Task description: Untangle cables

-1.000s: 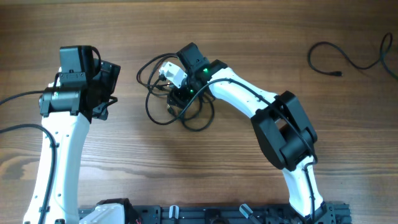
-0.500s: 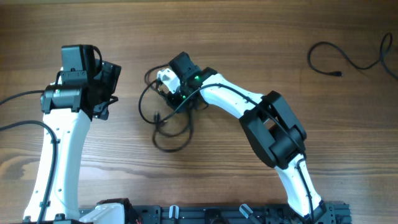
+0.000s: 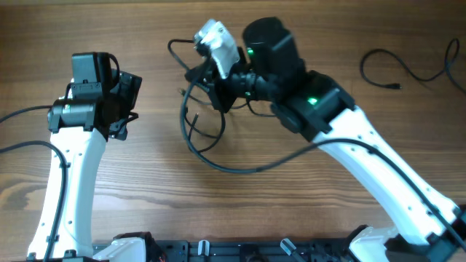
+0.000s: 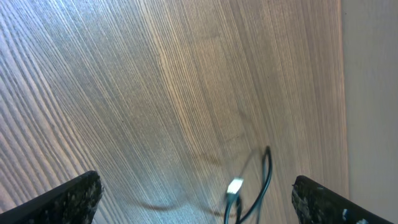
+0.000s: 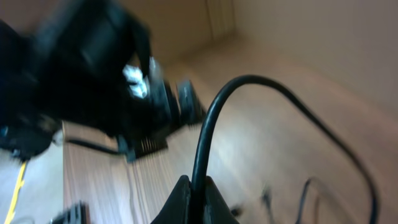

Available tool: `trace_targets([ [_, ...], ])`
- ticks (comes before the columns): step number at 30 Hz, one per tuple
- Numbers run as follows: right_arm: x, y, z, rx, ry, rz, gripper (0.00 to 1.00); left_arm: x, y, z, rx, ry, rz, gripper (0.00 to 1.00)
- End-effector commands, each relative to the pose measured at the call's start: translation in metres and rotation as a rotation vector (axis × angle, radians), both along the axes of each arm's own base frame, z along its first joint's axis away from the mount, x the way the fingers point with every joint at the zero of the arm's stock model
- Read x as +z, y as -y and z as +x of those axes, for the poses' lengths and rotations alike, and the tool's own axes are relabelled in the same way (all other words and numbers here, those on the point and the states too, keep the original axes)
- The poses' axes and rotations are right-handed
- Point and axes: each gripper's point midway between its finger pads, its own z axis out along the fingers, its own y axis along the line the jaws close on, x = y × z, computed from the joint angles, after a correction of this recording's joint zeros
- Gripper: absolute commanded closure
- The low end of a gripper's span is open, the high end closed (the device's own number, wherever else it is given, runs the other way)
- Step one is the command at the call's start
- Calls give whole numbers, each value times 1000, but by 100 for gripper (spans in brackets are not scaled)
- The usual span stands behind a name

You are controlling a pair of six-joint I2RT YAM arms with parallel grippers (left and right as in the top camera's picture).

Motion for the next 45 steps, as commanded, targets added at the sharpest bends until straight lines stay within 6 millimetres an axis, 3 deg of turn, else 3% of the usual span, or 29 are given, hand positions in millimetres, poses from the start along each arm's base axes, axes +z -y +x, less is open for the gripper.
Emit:
trace_targets([
  [1, 100, 34, -13, -41, 166, 226, 96, -4, 0, 0, -11, -12, -1, 0],
  [4, 152, 61, -7, -149, 320, 333, 96, -4, 0, 0, -11, -12, -1, 0],
  [5, 150, 63, -4, -171, 326, 321, 96, -4, 0, 0, -11, -12, -1, 0],
  [6, 133, 58, 1, -163, 309, 265, 96, -3, 0, 1, -11, -9, -1, 0],
  [7, 103, 53, 8, -159, 242, 188, 96, -3, 0, 1, -11, -9, -1, 0],
  [10, -25, 46, 37, -175, 14, -149, 96, -4, 0, 1, -20, -10, 4, 0],
  [13, -109, 63, 64, -285, -86, -410, 96, -4, 0, 1, -21, -10, 5, 0],
  [15, -133, 80, 80, -384, -84, -518, 96, -4, 0, 1, -20, -10, 5, 0],
  [17, -132, 101, 101, -511, -4, -598, 96, -3, 0, 1, -20, -10, 5, 0],
  [19, -118, 101, 114, -514, 110, -617, 96, -3, 0, 1, -20, -9, 4, 0],
  [22, -73, 89, 126, -541, 246, -495, 96, -3, 0, 1, -20, -9, 5, 0],
  [24, -23, 85, 131, -556, 402, -405, 96, -3, 0, 1, -20, -9, 4, 0],
  [28, 53, 90, 107, -581, 526, -234, 96, -3, -1, 1, -19, -10, 8, 0],
  [31, 84, 95, 86, -554, 564, -163, 96, -3, -1, 1, -19, -10, 8, 0],
  [33, 78, 93, 79, -516, 536, -175, 96, -4, 1, 0, -23, -13, 3, 0],
  [34, 65, 94, 77, -509, 485, -197, 96, -5, 4, -2, -33, -22, -1, 0],
  [36, 30, 99, 77, -514, 364, -270, 96, -8, 15, -6, -113, -50, 21, 3],
  [40, -16, 117, 80, -497, 280, -448, 96, -15, 43, -9, -219, -68, 35, 3],
  [42, -59, 127, 78, -464, 149, -541, 96, -15, 51, -8, -242, -60, 36, 3],
  [45, -99, 133, 72, -417, 42, -647, 96, -14, 51, -7, -242, -58, 36, 2],
])
